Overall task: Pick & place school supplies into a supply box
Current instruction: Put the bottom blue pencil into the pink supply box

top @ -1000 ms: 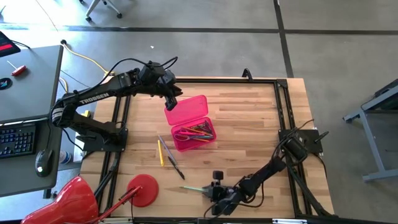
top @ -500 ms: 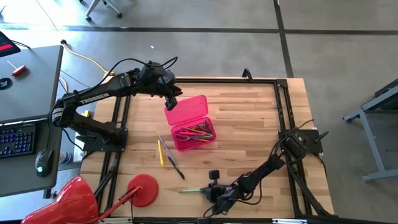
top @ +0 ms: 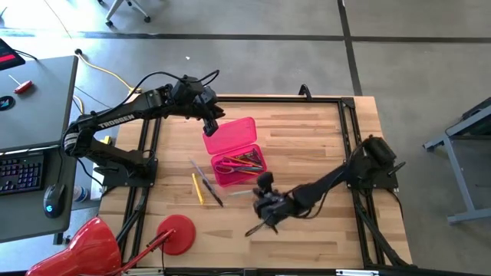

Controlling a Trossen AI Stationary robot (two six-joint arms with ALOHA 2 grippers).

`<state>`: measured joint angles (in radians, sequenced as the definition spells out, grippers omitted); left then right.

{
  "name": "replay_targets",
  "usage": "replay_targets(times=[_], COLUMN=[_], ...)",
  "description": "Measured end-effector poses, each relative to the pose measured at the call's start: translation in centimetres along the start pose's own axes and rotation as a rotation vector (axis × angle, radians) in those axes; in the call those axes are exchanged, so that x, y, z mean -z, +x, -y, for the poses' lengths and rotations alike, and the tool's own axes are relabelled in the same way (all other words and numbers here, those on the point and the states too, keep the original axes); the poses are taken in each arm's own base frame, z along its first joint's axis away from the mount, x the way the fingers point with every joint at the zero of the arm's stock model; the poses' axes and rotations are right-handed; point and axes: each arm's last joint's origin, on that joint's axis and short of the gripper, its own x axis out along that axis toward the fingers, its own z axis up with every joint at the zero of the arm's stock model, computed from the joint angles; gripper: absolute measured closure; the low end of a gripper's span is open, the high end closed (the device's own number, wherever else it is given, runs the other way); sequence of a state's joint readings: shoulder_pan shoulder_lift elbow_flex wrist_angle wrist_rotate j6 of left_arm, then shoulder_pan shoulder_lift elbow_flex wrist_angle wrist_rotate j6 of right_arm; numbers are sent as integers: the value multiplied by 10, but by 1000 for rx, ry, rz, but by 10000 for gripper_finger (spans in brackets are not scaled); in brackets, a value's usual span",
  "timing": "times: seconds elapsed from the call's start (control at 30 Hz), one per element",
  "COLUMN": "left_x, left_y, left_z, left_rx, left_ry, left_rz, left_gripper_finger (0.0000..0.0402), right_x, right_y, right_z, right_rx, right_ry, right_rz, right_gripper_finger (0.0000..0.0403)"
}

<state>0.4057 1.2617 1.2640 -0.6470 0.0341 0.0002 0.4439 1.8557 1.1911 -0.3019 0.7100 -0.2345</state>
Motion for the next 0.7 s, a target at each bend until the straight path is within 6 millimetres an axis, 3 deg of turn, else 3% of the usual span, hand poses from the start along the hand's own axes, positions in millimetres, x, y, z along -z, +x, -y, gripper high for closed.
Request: replay_targets(times=[0.2, 0.4, 0.7], left_x=[0, 0, 3], left_y=[0, 0, 0], left_z=[0, 0, 0], left_rx=[0, 0, 1], left_ry=[23, 22, 21], left_rz=[0, -3, -32], left_gripper_finger=[300, 300, 300], right_x=[11, 33, 53], right_y=[23, 63, 87], right_z=[51, 96, 118], right_rx=[-52, -231, -374], right_ry=[-9, 179, 269], right_rz=[-20, 20, 50], right_gripper_finger=[401, 402, 393])
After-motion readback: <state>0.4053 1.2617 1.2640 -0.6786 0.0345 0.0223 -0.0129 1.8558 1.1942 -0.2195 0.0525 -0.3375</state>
